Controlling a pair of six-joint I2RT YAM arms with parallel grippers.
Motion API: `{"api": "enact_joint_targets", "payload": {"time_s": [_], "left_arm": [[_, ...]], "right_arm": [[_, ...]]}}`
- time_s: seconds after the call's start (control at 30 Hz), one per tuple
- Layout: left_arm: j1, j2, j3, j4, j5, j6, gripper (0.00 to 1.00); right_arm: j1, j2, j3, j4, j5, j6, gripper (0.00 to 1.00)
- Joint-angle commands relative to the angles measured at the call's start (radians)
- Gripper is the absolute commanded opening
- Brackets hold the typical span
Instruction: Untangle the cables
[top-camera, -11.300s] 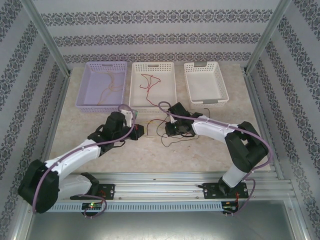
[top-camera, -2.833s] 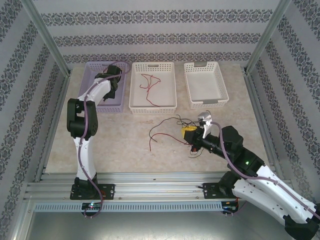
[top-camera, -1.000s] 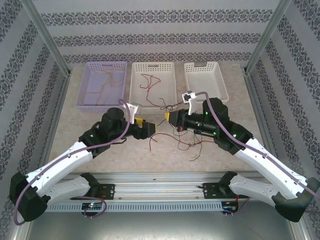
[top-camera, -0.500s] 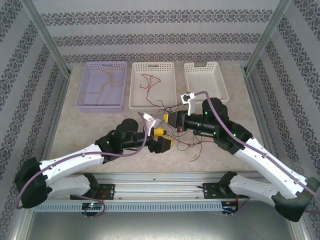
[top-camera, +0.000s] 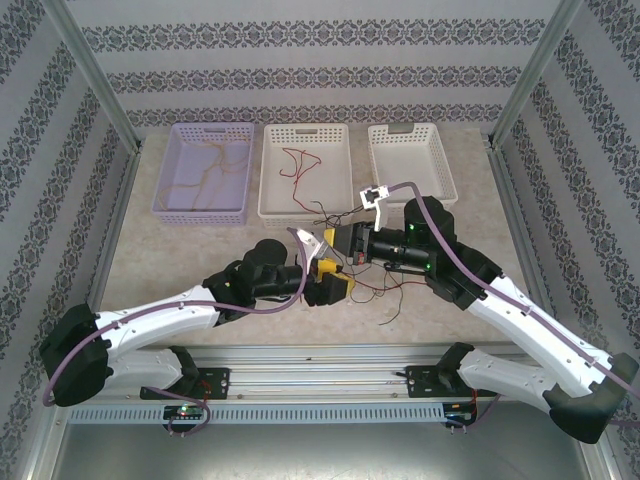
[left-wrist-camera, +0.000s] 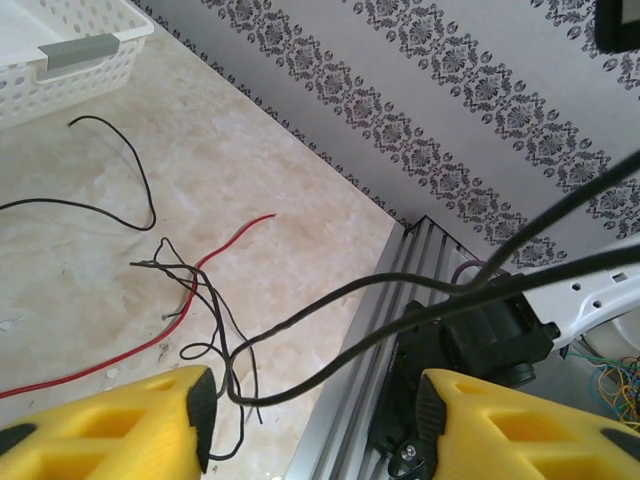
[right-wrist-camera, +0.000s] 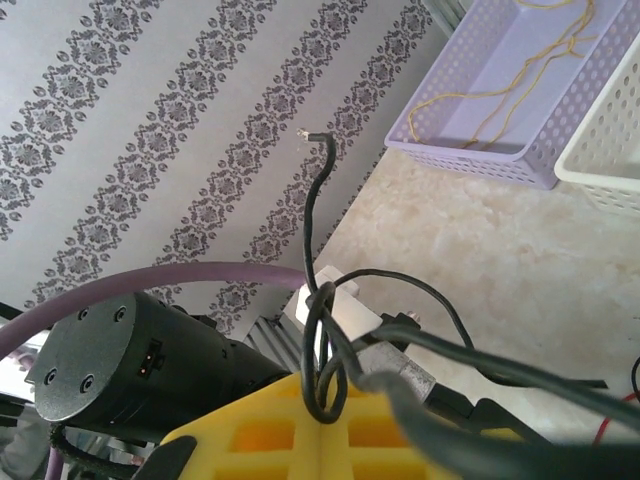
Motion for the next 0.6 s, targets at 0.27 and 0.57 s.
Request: {"api": "enact_joint_targets", "payload": {"time_s": [0.27,0.57], "left_arm": [[-0.014,-0.001,0.006,0.077,-0.016,0.019,0.25],[-0.014,-0.025,-0.016,0.090,-0.012,0.003,0.00]], "right_arm": [[-0.009,-0.007,-0.031,0.060,-0.031,0.035,0.00],[-0.008,-0.016,-0.054,0.076,-0.024,0.042,0.00]]}}
